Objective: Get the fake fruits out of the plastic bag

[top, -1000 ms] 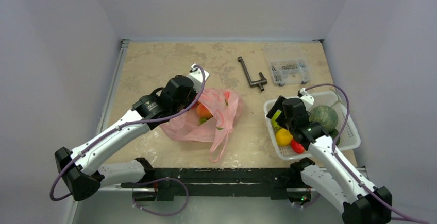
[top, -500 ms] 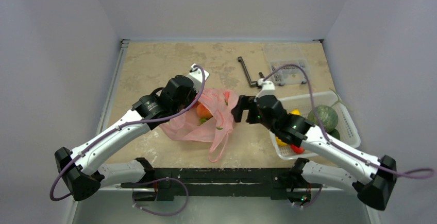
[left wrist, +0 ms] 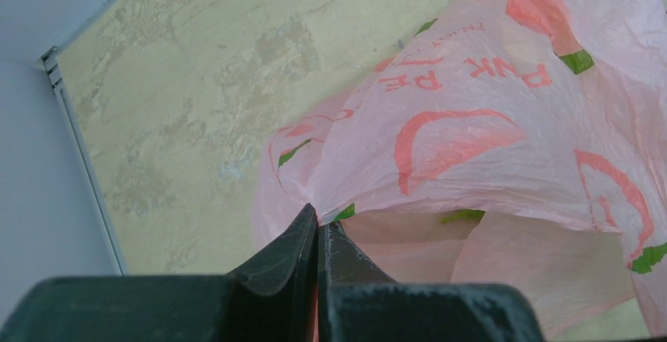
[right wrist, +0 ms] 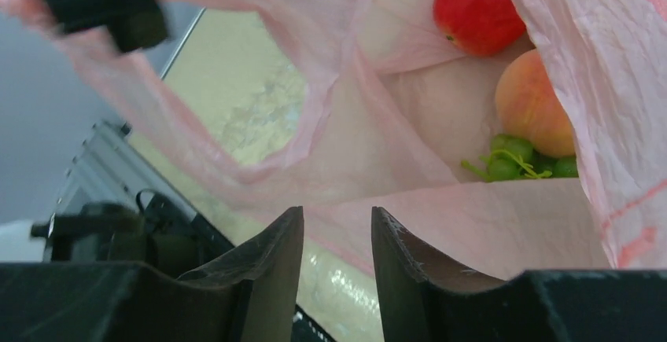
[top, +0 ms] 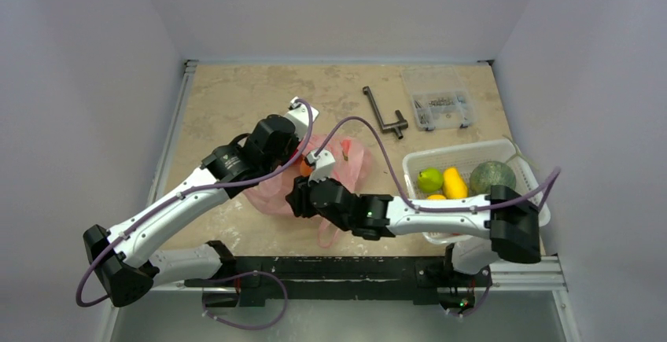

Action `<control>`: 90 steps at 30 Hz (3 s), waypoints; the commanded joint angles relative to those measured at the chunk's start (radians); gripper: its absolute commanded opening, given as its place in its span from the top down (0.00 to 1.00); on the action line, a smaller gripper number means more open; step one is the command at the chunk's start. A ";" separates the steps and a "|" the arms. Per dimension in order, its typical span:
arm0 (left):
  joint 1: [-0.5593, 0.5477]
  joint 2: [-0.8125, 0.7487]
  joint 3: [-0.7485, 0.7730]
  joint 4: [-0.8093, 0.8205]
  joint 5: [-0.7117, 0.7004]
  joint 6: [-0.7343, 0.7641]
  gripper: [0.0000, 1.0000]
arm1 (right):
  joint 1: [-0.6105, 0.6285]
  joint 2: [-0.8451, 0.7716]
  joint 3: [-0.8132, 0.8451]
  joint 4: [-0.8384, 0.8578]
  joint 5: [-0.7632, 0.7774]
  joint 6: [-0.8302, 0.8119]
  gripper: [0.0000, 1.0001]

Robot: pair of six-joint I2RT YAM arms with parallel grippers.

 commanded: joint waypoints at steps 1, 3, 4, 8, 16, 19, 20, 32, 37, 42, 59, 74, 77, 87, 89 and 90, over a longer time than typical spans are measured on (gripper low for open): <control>-0.005 -0.030 0.003 0.035 -0.021 0.016 1.00 | -0.007 0.116 0.111 -0.022 0.248 0.193 0.63; -0.005 -0.041 -0.004 0.043 -0.022 0.016 1.00 | -0.008 0.164 0.119 -0.040 0.352 0.302 0.65; -0.006 -0.045 -0.006 0.045 -0.023 0.016 1.00 | -0.007 0.188 0.121 -0.036 0.391 0.339 0.66; -0.005 -0.059 -0.014 0.059 -0.028 0.022 1.00 | -0.008 0.286 0.174 -0.078 0.491 0.474 0.68; -0.005 -0.057 -0.020 0.065 -0.025 0.025 1.00 | -0.050 0.457 0.346 -0.465 0.573 0.737 0.71; -0.005 -0.053 -0.020 0.065 -0.026 0.027 1.00 | -0.050 0.429 0.321 -0.617 0.588 0.804 0.71; -0.005 -0.050 -0.019 0.065 -0.024 0.028 1.00 | -0.050 0.409 0.287 -0.622 0.580 0.803 0.71; -0.005 -0.019 -0.013 0.053 0.009 0.032 1.00 | -0.059 0.184 -0.119 -0.419 0.509 0.744 0.67; -0.027 0.022 -0.013 0.039 0.011 0.038 1.00 | -0.101 0.190 -0.238 -0.192 0.375 0.682 0.59; -0.095 0.029 -0.045 0.057 -0.002 0.072 1.00 | -0.106 0.191 -0.316 0.032 0.239 0.582 0.58; -0.136 0.010 -0.072 0.090 0.004 0.097 1.00 | -0.092 -0.005 -0.242 0.247 0.140 0.102 0.57; -0.138 0.013 -0.066 0.091 0.020 0.099 1.00 | -0.162 0.192 -0.087 -0.036 0.361 0.662 0.70; -0.137 0.013 -0.065 0.091 0.020 0.099 1.00 | -0.182 0.213 -0.081 -0.036 0.345 0.670 0.70; -0.137 0.009 -0.061 0.088 0.024 0.099 1.00 | -0.203 0.306 -0.042 0.004 0.332 0.687 0.69; -0.137 0.008 -0.065 0.093 0.025 0.099 1.00 | -0.203 0.322 -0.036 0.008 0.325 0.718 0.69; -0.137 0.010 -0.065 0.094 0.027 0.101 1.00 | -0.203 0.331 -0.036 0.018 0.326 0.729 0.68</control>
